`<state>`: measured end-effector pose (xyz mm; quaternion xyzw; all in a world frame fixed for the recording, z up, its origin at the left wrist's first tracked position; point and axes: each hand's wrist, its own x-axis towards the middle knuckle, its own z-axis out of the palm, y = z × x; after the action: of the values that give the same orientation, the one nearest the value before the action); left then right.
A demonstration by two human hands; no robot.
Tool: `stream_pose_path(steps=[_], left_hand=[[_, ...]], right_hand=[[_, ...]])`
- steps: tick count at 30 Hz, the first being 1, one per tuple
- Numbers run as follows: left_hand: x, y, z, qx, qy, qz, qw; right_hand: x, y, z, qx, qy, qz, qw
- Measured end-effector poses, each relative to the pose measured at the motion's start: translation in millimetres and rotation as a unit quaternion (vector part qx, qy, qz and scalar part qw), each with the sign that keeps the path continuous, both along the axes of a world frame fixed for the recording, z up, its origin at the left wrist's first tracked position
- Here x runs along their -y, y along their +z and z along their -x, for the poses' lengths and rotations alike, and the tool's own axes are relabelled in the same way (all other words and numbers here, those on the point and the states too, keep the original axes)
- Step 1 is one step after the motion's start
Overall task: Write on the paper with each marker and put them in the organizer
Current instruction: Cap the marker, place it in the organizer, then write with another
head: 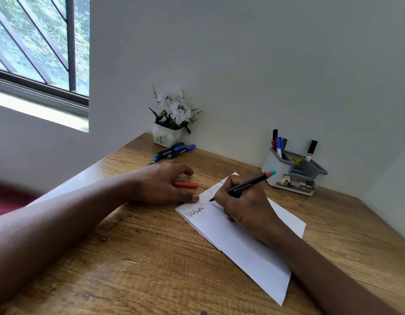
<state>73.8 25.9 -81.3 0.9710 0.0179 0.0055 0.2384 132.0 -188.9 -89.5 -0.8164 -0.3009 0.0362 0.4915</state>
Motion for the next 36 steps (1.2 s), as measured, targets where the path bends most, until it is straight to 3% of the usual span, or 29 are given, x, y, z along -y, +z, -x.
stream_pose_path(steps=[3,18,31,36], left_hand=[[0.3,-0.1,-0.6,0.002,0.002,0.001,1.000],[-3.4,-3.5,-3.9,0.004,-0.004,0.000,1.000],[-5.0,-4.9,-5.2,0.006,-0.010,-0.008,1.000],[-5.0,-4.6,-5.2,0.004,-0.008,-0.008,1.000]], right_hand=[[0.6,-0.3,0.1,0.032,0.004,0.026,0.999],[-0.5,3.0,3.1,-0.034,-0.009,-0.009,0.999],[-4.1,-1.7,3.1,0.082,-0.048,0.024,0.995],[-0.9,1.3,3.5,0.020,-0.045,-0.002,0.999]])
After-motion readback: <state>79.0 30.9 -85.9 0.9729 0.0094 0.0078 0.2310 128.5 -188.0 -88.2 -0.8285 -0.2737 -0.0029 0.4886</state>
